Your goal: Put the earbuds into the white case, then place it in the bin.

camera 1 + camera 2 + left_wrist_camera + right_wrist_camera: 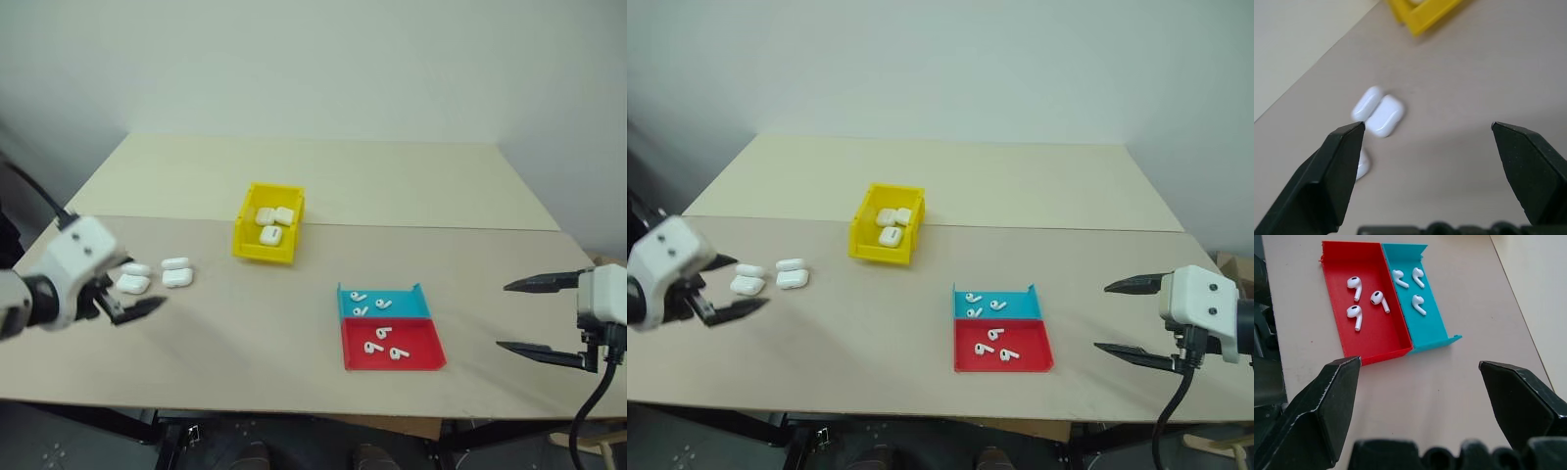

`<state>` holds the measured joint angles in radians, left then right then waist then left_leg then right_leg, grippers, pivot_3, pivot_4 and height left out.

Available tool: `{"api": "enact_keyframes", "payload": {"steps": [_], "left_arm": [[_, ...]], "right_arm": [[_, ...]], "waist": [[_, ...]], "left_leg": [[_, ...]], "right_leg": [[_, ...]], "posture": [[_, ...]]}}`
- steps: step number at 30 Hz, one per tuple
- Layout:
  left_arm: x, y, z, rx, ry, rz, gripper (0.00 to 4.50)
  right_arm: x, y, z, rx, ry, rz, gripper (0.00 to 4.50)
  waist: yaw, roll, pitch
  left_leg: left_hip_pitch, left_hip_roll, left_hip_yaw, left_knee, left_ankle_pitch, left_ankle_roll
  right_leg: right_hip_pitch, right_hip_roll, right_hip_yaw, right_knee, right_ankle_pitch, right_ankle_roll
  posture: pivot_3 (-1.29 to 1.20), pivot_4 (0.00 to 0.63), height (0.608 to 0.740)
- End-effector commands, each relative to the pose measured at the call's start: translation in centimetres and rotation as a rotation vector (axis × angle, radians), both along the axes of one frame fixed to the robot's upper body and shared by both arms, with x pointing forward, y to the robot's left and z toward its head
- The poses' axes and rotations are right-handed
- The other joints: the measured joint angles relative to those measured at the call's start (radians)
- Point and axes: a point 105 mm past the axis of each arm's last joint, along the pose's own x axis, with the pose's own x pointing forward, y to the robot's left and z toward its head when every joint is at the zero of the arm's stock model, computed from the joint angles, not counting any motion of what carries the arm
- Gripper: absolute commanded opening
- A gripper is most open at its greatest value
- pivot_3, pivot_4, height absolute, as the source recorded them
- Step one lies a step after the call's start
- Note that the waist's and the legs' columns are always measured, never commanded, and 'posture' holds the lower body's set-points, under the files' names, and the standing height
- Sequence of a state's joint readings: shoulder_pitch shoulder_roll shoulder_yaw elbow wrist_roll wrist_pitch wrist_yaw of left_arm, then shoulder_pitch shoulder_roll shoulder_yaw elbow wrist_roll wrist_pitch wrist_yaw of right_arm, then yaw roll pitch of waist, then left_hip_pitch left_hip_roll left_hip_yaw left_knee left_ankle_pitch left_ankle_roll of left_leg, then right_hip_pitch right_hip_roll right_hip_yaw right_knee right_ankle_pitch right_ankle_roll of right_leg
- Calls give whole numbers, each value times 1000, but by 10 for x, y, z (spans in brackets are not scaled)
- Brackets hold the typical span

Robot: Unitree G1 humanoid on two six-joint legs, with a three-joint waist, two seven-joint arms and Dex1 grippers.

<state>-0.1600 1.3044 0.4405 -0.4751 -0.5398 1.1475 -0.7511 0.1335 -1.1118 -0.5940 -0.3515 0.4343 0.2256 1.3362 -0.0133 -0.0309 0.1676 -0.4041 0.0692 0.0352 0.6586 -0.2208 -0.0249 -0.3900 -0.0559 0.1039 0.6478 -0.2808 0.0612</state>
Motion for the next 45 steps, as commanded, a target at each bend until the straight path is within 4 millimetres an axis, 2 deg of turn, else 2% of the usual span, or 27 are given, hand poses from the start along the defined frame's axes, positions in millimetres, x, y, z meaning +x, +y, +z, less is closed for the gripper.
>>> {"api": "enact_keyframes", "payload": {"steps": [1, 4, 8, 15, 20, 27, 36, 40, 45], "left_arm": [[9, 28, -2, 6, 128, 232, 4500], [21, 49, -2, -30, 208, 379, 4500], [40, 63, -5, -86, 273, 482, 4500], [65, 71, -24, -122, 396, 504, 4500], [77, 69, -38, -158, 454, 480, 4500], [88, 73, -50, -134, 472, 474, 4500], [90, 80, -65, -132, 479, 505, 4500], [94, 73, -67, -190, 472, 497, 4500], [97, 71, -71, -183, 466, 496, 4500]], "right_arm": [[6, 3, 1, 10, -24, -19, 4477], [10, 6, -5, 14, -19, -25, 4477], [12, 9, -8, 21, -15, -32, 4477], [11, 13, -15, 33, -9, -42, 4477], [11, 15, -14, 43, -19, -57, 4477], [10, 11, -13, 39, -24, -92, 4477], [10, 9, -14, 29, -33, -111, 4477], [10, 9, -14, 28, -31, -112, 4477], [11, 7, -14, 17, -33, -119, 4477]], "waist": [[-2, 0, 0], [-5, 0, 0], [-2, 0, 0], [3, 0, 0], [3, -1, 0], [1, -1, 0], [1, -1, 1], [1, -1, 1], [1, -1, 1]], "left_leg": [[0, 0, 0, 0, 0, 0], [-1, 0, -1, -1, 0, 0], [-3, -1, -2, -1, 0, 0], [-8, -2, -4, 0, 0, 0], [-12, -2, -6, 2, 0, 0], [-12, -2, -7, 2, 0, 0], [-12, -2, -8, 2, 0, 0], [-12, -2, -8, 2, 0, 0], [-13, -2, -8, 2, 0, 0]], "right_leg": [[0, 0, 0, 0, 0, 0], [-2, 1, 0, 0, 0, 0], [-3, 1, 0, 1, 0, 0], [-5, 1, -4, 1, 0, 0], [-6, 1, -6, 1, 0, 0], [-7, 0, -6, 1, 0, 0], [-6, 0, -7, 1, 0, 0], [-6, 0, -7, 1, 0, 0], [-6, 0, -7, 1, 0, 0]], "posture": [[0, 150, 740], [0, 150, 740], [0, 150, 740], [0, 150, 740], [0, 150, 740], [0, 150, 740], [0, 150, 740], [0, 150, 740], [0, 150, 740]]}}
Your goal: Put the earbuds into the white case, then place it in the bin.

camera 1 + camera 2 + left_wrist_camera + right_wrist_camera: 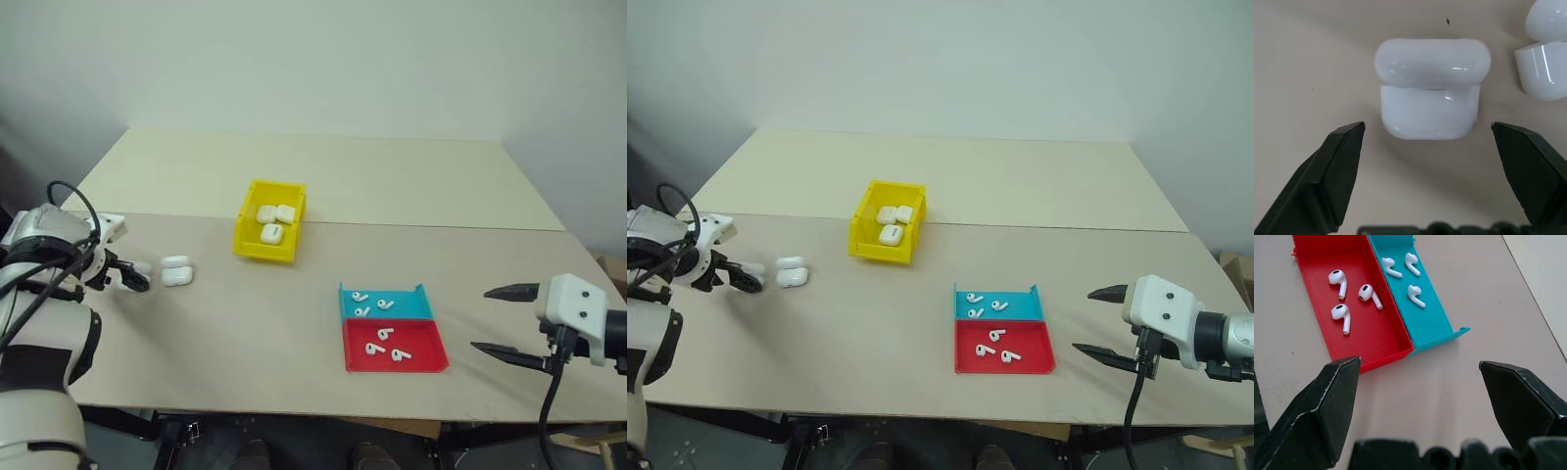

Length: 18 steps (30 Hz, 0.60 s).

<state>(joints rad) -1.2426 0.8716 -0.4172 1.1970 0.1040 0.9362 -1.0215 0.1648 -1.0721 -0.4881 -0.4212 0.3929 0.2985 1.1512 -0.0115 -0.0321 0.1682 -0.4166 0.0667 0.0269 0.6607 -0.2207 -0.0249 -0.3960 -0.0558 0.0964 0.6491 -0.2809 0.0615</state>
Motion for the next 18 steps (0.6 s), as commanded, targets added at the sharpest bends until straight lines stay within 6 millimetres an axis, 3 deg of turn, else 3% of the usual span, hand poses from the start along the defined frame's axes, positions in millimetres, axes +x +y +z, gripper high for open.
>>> {"api": "enact_keyframes", "payload": {"steps": [1, 18], "left_arm": [[3, 5, 9, 24, -38, 19, 4500], [4, 7, -6, 54, -32, 13, 4500]], "right_arm": [[1, -3, 10, -21, -50, -16, 4477], [2, -5, 7, -42, -54, -29, 4477]], "waist": [[0, 0, 0], [-1, 0, 0]], "left_leg": [[0, 0, 0, 0, 0, 0], [0, 0, 0, 0, 0, 0]], "right_leg": [[0, 0, 0, 0, 0, 0], [0, 0, 0, 0, 0, 0]], "posture": [[0, 150, 740], [0, 150, 740]]}}
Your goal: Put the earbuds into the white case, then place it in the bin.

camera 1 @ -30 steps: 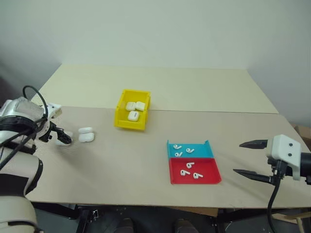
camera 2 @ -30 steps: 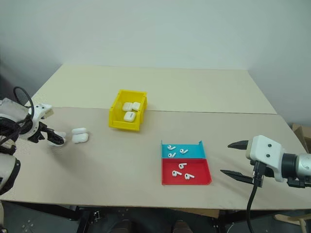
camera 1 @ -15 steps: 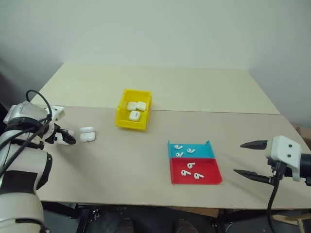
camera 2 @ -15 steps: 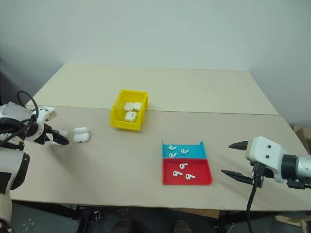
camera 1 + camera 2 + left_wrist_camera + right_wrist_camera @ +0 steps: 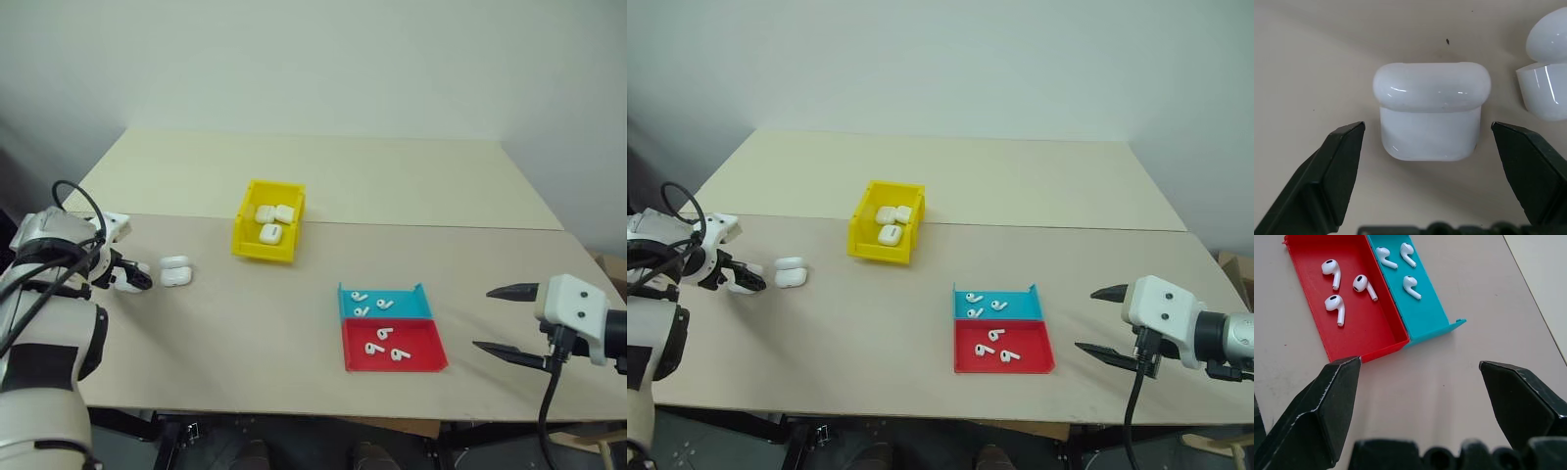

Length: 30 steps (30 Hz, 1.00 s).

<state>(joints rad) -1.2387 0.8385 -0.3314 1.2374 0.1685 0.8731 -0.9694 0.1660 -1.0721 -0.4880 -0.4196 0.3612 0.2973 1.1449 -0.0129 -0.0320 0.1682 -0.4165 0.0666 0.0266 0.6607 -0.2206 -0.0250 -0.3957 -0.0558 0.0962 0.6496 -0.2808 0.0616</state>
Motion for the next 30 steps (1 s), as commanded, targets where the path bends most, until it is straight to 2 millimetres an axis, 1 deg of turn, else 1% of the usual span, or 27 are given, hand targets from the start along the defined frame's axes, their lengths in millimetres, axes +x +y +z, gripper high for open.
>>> {"api": "enact_keyframes", "payload": {"steps": [1, 2, 4, 5, 8, 9, 19, 23, 24, 26, 28, 30], "left_arm": [[-3, 7, -3, 21, 2, 23, 4500], [-3, 7, -4, 17, 4, 24, 4500], [-5, 7, -8, 10, 14, 24, 4129], [-5, 8, -9, 21, 12, 33, 3906], [-5, 9, -11, 24, 7, 33, 2989], [-5, 9, -11, 21, 7, 32, 2809], [-9, 13, -12, 39, 34, 5, 2783], [-7, 13, -5, 44, 11, -33, 2784], [-6, 12, -1, 41, 0, -61, 2784], [-3, 9, 15, 33, -48, -115, 2784], [0, 7, 37, 71, -125, -198, 2784], [-4, -4, 61, 51, -207, -279, 2784]], "right_arm": [[1, -2, 8, -18, -45, -12, 4477], [1, -2, 7, -21, -43, -13, 4477], [1, -3, 7, -23, -44, -15, 4500], [1, -3, 7, -24, -44, -15, 4500], [1, -3, 6, -23, -39, -15, 4500], [1, -2, 6, -23, -38, -15, 4500], [3, -3, 6, -35, -47, -16, 4500], [3, -3, 6, -38, -48, -12, 4500], [2, -2, 7, -38, -47, -11, 4500], [1, -2, 9, -42, -48, -5, 4500], [0, -2, 15, -50, -57, 11, 4500], [-1, 0, 24, -52, -60, 21, 4500]], "waist": [[0, 0, 0], [0, 0, 0], [0, 0, 0], [0, 0, 0], [-2, 0, 0], [-3, 0, 0], [-5, 0, 0], [-7, 0, 0], [-7, 0, 0], [-8, 0, 0], [-9, -1, 0], [-8, -1, 0]], "left_leg": [[0, 0, 0, 0, 0, 0], [0, 0, 0, 0, 0, 0], [0, 0, 0, 0, 0, 0], [1, 0, 0, 0, 0, 0], [3, 0, 0, 0, 0, 0], [3, 0, 0, 0, 0, 0], [6, 0, 0, 0, 0, 0], [6, 0, 0, 0, 0, 0], [6, 0, 0, 0, 0, 0], [6, 0, 0, 0, 0, 0], [5, 0, 0, 0, 0, 0], [2, 0, 0, 0, 0, -1]], "right_leg": [[0, 0, 0, 0, 0, 0], [0, 0, 0, 0, 0, 0], [0, 0, 0, 0, 0, 0], [1, 0, 0, 0, 0, 0], [2, 0, 0, 1, 0, 0], [2, 0, 0, 2, 0, 0], [3, 0, 1, 5, 0, 0], [3, 0, 1, 6, 0, 0], [3, 0, 1, 6, 0, 0], [3, 0, 1, 6, 0, 0], [2, 0, 1, 6, 0, 0], [0, 0, 1, 6, 0, 0]], "posture": [[0, 150, 740], [0, 150, 740], [0, 150, 740], [0, 150, 740], [0, 150, 740], [0, 150, 740], [0, 150, 740], [0, 150, 740], [0, 150, 740], [0, 150, 740], [0, 150, 740], [0, 150, 740]]}}
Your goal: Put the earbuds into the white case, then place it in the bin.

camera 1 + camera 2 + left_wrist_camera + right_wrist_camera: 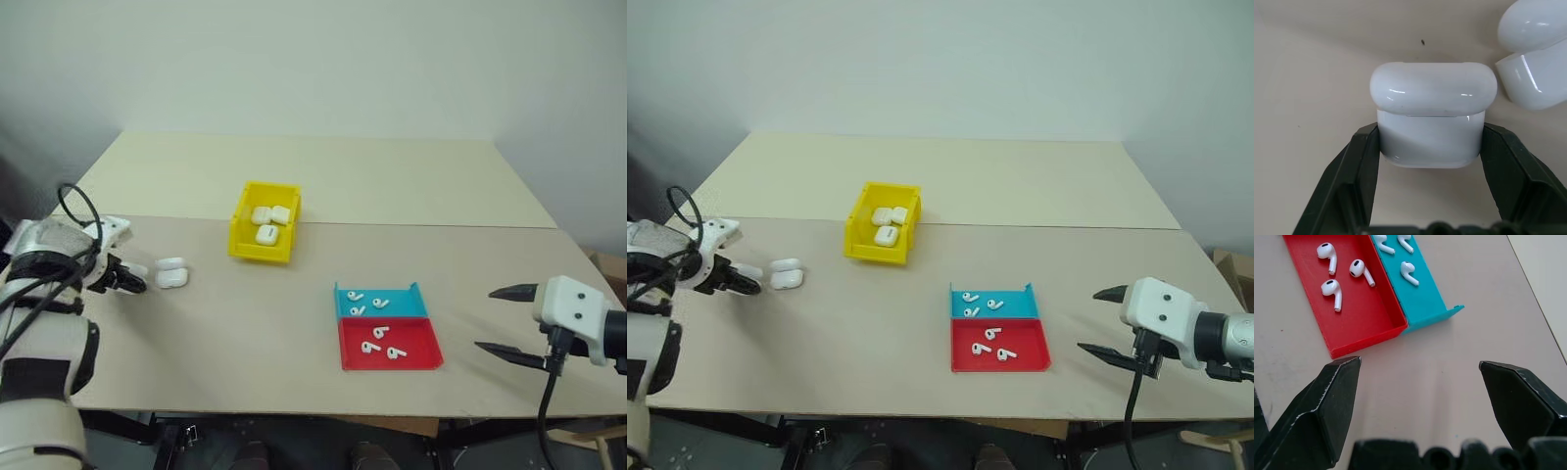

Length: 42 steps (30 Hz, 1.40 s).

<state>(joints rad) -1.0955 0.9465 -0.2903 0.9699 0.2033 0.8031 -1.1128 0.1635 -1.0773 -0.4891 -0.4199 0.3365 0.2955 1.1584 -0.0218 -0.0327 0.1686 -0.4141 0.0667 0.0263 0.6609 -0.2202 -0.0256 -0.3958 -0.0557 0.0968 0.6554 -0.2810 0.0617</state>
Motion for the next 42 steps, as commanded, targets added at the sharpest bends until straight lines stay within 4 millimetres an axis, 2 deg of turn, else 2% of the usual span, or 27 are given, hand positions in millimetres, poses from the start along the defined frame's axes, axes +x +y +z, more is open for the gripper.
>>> {"api": "enact_keyframes", "payload": {"steps": [1, 4, 7, 8, 11, 13, 15, 18, 25, 28, 31, 36, 42], "left_arm": [[0, -20, 57, -19, -203, -179, 2784], [-23, -55, 90, -84, -373, -416, 2784], [-49, -95, 106, -177, -513, -622, 2784], [-56, -106, 107, -203, -545, -672, 2784], [-75, -153, 107, -291, -840, -861, 2784], [-89, -176, 97, -372, -876, -938, 2784], [-100, -192, 93, -460, -999, -1011, 2784], [-107, -213, 77, -568, -1096, -1077, 2784], [-113, -228, 34, -686, -1136, -1130, 2784], [-114, -230, 22, -695, -1122, -1147, 2784], [-118, -232, 13, -699, -1099, -1176, 2784], [-122, -237, 10, -724, -1115, -1198, 2784], [-124, -244, 10, -713, -1111, -1222, 2784]], "right_arm": [[-1, 2, 29, -28, -65, 31, 4500], [-4, 8, 43, -47, -40, 74, 4500], [-9, 17, 50, -89, 9, 137, 4500], [-10, 20, 52, -104, 22, 159, 4500], [-16, 32, 55, -161, 70, 261, 4500], [-15, 38, 54, -222, 84, 303, 4500], [-13, 43, 53, -250, 116, 320, 4500], [-13, 57, 42, -295, 217, 346, 4500], [7, 88, 18, -278, 319, 299, 4500], [10, 97, 9, -278, 340, 274, 3874], [13, 103, 3, -295, 328, 247, 2859], [16, 108, -16, -351, 319, 209, 2859], [10, 115, -33, -382, 348, 218, 2859]], "waist": [[2, 0, 0], [4, 0, 0], [6, 0, 0], [7, 1, 0], [15, 4, -2], [13, 2, -2], [9, 2, -2], [2, 3, -2], [-1, 4, -3], [6, 5, -3], [10, 5, -3], [10, 5, -3], [9, 5, -3]], "left_leg": [[-1, 0, 0, 0, 0, 0], [-1, 0, 1, 0, 0, 0], [0, 1, 1, 0, 0, 0], [0, 1, 1, 0, 0, 0], [5, 1, 0, 1, 0, 0], [8, 0, 1, 1, 0, 0], [8, 1, 1, 2, 0, 0], [9, 1, 2, 2, 0, 0], [9, 1, 1, 2, 0, 0], [8, 1, 1, 2, 0, 0], [6, 0, 1, 2, 0, 0], [6, 1, 1, 2, 0, 1], [6, 1, 1, 2, 0, 1]], "right_leg": [[0, 0, 0, 0, 0, 0], [-1, -1, 0, 1, 0, 0], [0, -2, -1, 1, 0, 0], [0, -1, -1, 1, 0, 0], [6, -2, -2, 0, 0, 0], [9, -3, -1, 0, 0, 0], [8, -2, -1, 0, 0, -1], [8, -2, 1, 1, 0, -1], [7, -1, 1, 1, 1, -2], [6, -2, 1, 1, 0, -2], [5, -2, 0, 0, 0, -2], [5, -2, 0, 0, 0, -2], [5, -2, 0, -1, 0, -2]], "posture": [[0, 150, 740], [0, 150, 740], [0, 150, 740], [0, 150, 740], [0, 150, 740], [0, 150, 740], [0, 150, 740], [0, 150, 740], [0, 150, 740], [0, 150, 740], [0, 150, 740], [0, 150, 740], [0, 150, 740]]}}
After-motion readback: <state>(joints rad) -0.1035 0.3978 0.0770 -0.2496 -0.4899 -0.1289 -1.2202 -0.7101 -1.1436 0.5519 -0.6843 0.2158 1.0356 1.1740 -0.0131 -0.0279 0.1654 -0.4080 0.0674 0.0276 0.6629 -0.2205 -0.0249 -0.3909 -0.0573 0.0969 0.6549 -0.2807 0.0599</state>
